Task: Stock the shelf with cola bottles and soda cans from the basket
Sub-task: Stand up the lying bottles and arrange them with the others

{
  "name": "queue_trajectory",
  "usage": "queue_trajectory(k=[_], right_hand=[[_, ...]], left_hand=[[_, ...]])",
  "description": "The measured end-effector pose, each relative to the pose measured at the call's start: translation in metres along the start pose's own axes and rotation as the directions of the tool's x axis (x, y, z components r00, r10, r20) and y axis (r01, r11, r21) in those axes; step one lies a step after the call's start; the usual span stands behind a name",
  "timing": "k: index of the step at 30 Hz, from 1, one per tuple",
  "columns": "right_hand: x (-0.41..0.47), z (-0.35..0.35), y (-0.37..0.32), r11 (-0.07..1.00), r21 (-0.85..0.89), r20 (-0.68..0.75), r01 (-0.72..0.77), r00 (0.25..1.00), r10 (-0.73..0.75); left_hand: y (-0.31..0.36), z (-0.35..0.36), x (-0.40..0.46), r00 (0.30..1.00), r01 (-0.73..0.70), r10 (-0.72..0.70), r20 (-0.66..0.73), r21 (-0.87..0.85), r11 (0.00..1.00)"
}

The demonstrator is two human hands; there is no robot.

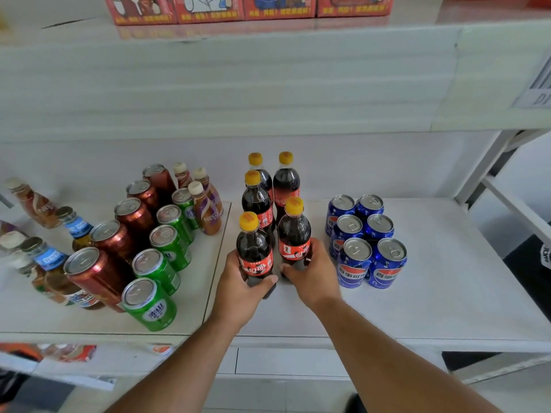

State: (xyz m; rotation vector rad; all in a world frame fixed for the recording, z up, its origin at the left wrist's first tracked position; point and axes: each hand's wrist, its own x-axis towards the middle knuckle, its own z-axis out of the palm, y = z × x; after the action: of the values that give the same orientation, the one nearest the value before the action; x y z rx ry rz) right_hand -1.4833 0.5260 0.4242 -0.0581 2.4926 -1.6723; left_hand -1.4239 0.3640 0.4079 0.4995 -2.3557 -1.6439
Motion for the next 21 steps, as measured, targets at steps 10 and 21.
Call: queue_trajectory(k=[10, 21], right_hand=[[-0.008, -0.002, 0.009, 0.995, -0.096, 0.016, 0.011, 1.0, -0.01], [0.021, 0.008, -0.007, 0.995, -0.096, -0.031, -0.04, 0.999, 0.038]], left_hand=[[-0.011, -0.001, 0.0, 0.999, 0.027, -0.029, 0.034, 0.073, 0.997], [-0.023, -0.002, 0.004, 0.999, 0.028, -0.03, 0.033, 0.062, 0.998]])
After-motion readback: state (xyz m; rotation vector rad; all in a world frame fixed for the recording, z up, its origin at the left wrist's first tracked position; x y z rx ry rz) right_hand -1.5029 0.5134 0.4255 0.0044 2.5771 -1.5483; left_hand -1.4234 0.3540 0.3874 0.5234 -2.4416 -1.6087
